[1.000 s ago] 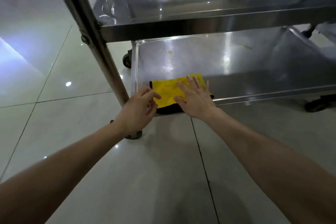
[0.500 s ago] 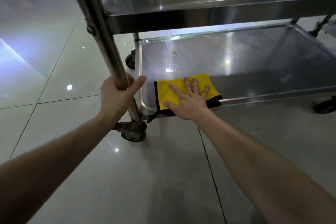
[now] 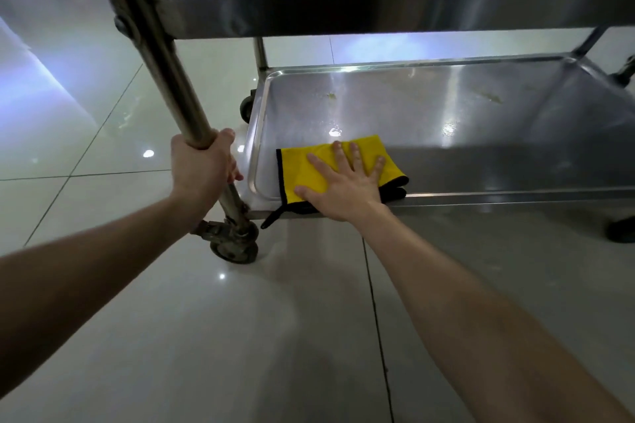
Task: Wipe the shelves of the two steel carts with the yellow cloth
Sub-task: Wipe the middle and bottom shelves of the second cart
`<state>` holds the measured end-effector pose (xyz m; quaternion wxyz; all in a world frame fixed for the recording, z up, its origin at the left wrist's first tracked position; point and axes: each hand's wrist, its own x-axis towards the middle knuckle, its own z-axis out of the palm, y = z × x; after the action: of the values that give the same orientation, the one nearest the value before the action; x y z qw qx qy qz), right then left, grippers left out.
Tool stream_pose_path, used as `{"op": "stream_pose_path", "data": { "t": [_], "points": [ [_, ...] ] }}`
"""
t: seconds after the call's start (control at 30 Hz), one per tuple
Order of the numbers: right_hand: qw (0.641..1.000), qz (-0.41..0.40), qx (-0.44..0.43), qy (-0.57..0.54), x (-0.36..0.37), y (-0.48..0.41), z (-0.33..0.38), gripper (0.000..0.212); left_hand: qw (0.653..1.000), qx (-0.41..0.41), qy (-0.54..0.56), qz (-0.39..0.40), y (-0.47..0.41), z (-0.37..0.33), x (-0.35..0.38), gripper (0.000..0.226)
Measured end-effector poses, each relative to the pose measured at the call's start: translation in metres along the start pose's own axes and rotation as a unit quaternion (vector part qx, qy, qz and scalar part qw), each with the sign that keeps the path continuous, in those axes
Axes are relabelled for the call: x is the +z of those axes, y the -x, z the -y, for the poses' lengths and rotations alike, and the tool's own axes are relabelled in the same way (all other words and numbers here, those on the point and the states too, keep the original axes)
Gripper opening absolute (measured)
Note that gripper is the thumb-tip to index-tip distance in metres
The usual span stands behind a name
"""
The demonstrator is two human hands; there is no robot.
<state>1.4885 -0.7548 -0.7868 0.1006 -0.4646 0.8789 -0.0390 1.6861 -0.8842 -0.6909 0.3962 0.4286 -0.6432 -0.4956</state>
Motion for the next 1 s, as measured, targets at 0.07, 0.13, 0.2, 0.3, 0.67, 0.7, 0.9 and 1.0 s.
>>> {"op": "stream_pose_path", "data": {
  "t": [0.07, 0.13, 0.2, 0.3, 0.67, 0.7, 0.9, 1.0],
  "points": [
    [1.000, 0.001, 0.000, 0.002, -0.004, -0.002, -0.024, 0.097, 1.000, -0.002, 0.003, -0.006, -0.001, 0.001, 0.002, 0.029],
    [1.000, 0.002, 0.021, -0.001, -0.010, -0.010, -0.051, 0.099, 1.000, 0.003, 0.004, -0.006, -0.001, 0.001, 0.003, 0.029],
    [0.999, 0.010, 0.052, -0.008, -0.017, -0.024, -0.078, 0.103, 1.000, 0.006, 0.009, -0.005, -0.001, 0.001, 0.005, 0.026],
    [0.997, 0.026, 0.078, -0.004, -0.026, -0.053, -0.097, 0.107, 1.000, 0.012, 0.015, -0.013, -0.001, 0.004, 0.006, 0.027],
    [0.999, 0.027, 0.019, 0.014, -0.024, -0.140, 0.030, 0.099, 0.997, 0.014, 0.044, -0.054, -0.004, 0.008, 0.014, 0.025],
    [1.000, 0.027, 0.005, 0.014, -0.020, -0.135, 0.045, 0.098, 0.997, 0.011, 0.045, -0.055, -0.004, 0.008, 0.015, 0.025],
    [0.998, 0.031, -0.055, 0.009, 0.000, -0.077, 0.085, 0.080, 0.997, -0.014, 0.065, -0.047, -0.003, -0.001, 0.017, 0.020],
    [0.996, 0.042, -0.083, 0.000, 0.005, -0.041, 0.084, 0.074, 0.997, -0.025, 0.065, -0.042, -0.002, -0.006, 0.017, 0.007]
  ]
}}
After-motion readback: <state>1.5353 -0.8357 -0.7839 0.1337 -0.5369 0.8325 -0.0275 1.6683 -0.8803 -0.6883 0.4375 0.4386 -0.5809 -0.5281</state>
